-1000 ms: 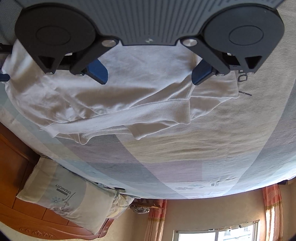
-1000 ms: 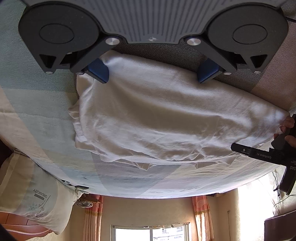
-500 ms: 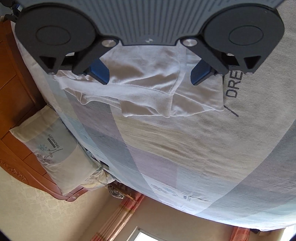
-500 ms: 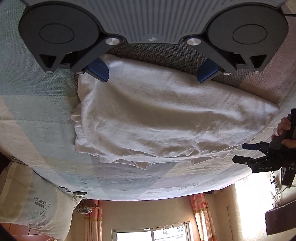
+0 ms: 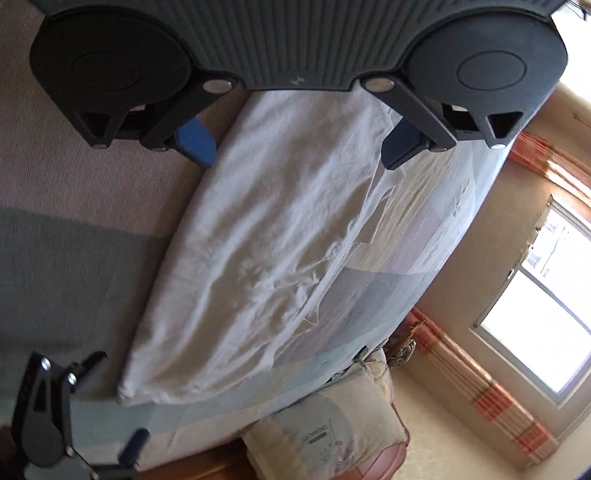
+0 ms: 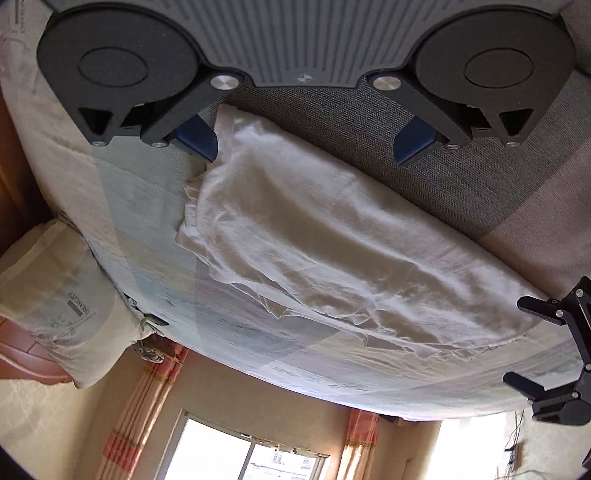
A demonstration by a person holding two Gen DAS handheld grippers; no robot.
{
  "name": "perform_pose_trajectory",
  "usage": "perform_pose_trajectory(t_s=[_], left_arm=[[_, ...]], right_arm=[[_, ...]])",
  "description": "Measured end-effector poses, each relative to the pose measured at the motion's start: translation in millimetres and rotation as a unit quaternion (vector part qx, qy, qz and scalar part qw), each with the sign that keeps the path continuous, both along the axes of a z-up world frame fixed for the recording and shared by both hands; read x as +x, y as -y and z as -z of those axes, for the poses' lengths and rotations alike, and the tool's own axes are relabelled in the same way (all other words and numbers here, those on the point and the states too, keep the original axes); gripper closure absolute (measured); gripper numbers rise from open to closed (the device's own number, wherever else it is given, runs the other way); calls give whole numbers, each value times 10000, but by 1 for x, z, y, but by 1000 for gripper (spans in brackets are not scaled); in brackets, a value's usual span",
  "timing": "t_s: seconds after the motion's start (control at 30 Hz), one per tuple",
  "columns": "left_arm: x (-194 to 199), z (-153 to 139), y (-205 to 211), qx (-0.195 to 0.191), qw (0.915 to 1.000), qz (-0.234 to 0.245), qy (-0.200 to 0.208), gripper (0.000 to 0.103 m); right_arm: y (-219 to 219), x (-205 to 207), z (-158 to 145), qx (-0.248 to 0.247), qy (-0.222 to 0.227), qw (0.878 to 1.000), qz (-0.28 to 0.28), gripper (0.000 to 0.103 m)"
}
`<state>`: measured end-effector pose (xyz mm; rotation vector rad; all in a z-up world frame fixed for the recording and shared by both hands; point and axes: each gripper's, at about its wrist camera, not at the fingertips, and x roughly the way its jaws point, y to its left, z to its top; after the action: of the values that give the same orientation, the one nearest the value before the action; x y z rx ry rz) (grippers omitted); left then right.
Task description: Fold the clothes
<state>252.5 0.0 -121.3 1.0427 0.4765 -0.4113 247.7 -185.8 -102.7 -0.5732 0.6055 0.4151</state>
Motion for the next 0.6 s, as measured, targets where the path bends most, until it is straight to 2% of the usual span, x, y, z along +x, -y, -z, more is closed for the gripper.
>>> perform_pose_trajectory(t_s=[0.07,0.13,0.27,0.3,0.43,0.6], left_arm=[[-8,13,6,497,9982,198,266,6],[-6,14,12,609,9970,264,394,6],[5,14,26,714,9958,304,483,5],[8,14,32,702,9957,352,497,5],[19,16,57,693,9940,593,597,5],[25,23,80,869,9898,838,754,5]], right_arm=[[-13,-2,9,-911,389,9946,-299,0],[-23,-3,18,-1714,728,9808,-584,0],[-35,0,29,-2448,1028,9592,-974,0],[-38,2,30,-2530,1098,9555,-1046,0],[-58,15,27,-2274,1276,9584,-1159,0],[-80,20,21,-2057,1680,9557,-1269,0]])
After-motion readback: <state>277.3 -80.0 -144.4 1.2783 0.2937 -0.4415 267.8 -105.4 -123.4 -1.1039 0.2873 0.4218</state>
